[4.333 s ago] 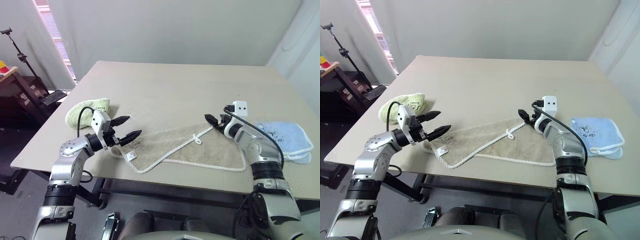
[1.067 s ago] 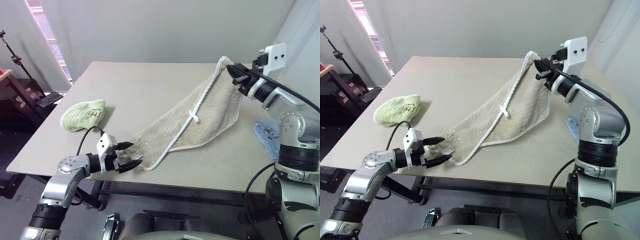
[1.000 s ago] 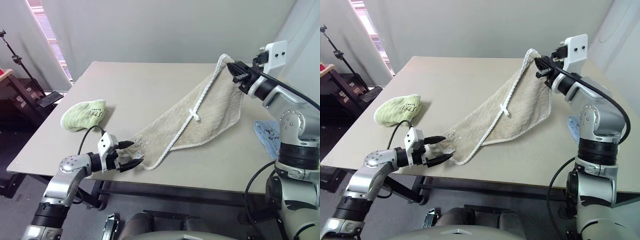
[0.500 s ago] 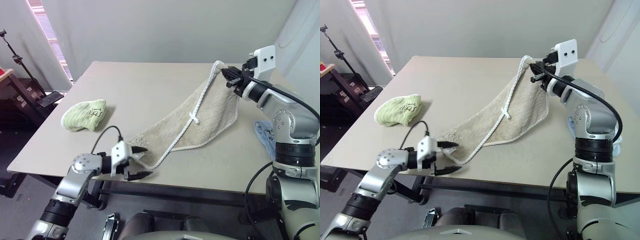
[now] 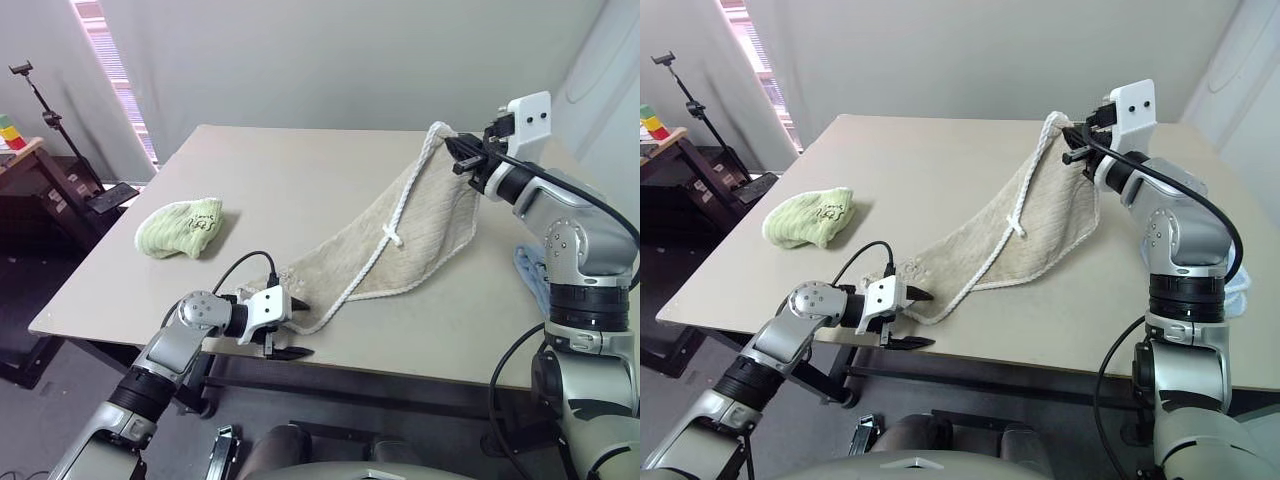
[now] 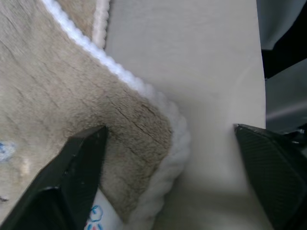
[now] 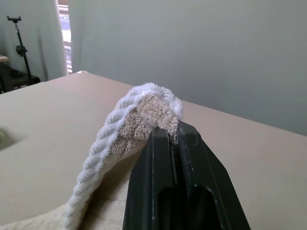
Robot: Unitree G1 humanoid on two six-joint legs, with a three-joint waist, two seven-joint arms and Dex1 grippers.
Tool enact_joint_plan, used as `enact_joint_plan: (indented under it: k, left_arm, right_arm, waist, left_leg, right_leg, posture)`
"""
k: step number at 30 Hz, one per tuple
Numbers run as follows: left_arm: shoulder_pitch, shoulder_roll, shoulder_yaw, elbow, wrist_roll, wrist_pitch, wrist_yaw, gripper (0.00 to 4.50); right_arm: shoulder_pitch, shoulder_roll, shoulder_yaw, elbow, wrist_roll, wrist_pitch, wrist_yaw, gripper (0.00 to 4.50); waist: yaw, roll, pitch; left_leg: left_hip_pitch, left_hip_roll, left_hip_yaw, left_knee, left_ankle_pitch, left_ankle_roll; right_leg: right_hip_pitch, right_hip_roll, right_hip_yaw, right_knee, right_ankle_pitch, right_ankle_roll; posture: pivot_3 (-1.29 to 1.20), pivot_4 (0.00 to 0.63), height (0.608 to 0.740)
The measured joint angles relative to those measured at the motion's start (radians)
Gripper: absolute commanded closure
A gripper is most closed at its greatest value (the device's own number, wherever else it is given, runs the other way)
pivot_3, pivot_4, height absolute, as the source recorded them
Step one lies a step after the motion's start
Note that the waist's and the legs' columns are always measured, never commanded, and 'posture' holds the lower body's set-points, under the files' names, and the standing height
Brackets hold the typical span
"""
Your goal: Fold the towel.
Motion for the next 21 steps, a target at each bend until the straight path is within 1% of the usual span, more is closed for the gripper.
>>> enact_joint_plan:
  k: [4,8,10,11,15,21]
  left_arm:
    - [-0.01,0.004,-0.002,-0.01,-0.015,0.063,-0.016,2.27]
    - [-0.015,0.008,-0.001,-0.018,-0.016,0.085,-0.016,3.53]
    - [-0.015,0.008,0.007,-0.019,-0.019,0.103,-0.007,4.3]
    - [-0.016,0.008,0.011,-0.02,-0.026,0.114,-0.002,4.48]
    - [-0.015,0.023,0.018,-0.031,-0.057,0.162,-0.014,4.48]
    - [-0.015,0.022,0.02,-0.03,-0.075,0.17,-0.012,4.48]
  right_arm:
    - [0.001,0.0,0.0,0.0,0.0,0.0,-0.005,4.5]
    - [0.001,0.0,0.0,0.0,0.0,0.0,-0.006,4.5]
    - [0.001,0.0,0.001,0.0,0.0,0.0,-0.005,4.5]
    - [0.001,0.0,0.002,0.0,-0.001,-0.001,-0.005,4.5]
    - [0.001,0.0,0.003,0.0,-0.002,-0.004,0.001,4.5]
    - [0.001,0.0,0.005,0.0,-0.011,-0.015,0.001,4.5]
  waist:
    - [0.0,0.0,0.0]
    - [0.0,0.0,0.0]
    - [-0.001,0.0,0.0]
    - [-0.002,-0.001,0.0]
    - [-0.004,-0.001,0.001]
    - [-0.004,-0.001,0.001]
  left_leg:
    - [0.0,0.0,-0.001,0.0,0.001,0.002]
    - [0.0,0.001,-0.001,0.0,0.002,0.002]
    - [0.0,0.001,-0.001,-0.001,0.002,0.002]
    - [0.0,0.001,-0.001,-0.001,0.002,0.002]
    - [-0.001,0.001,-0.001,-0.003,0.002,0.002]
    - [-0.001,0.001,-0.001,-0.003,0.002,0.002]
  right_leg:
    - [-0.001,0.001,0.0,0.0,0.0,0.0]
    - [-0.001,0.001,0.0,0.0,0.0,0.0]
    - [-0.002,0.001,0.0,0.0,0.0,0.0]
    - [-0.002,0.001,0.0,0.0,0.0,0.0]
    - [-0.004,0.002,0.0,0.0,0.0,0.001]
    - [-0.004,0.002,0.0,0.0,0.0,0.001]
  posture:
    - [0.0,0.0,0.74]
    - [0.0,0.0,0.74]
    - [0.0,0.0,0.74]
    - [0.0,0.0,0.74]
    - [0.0,0.0,0.74]
    - [0.0,0.0,0.74]
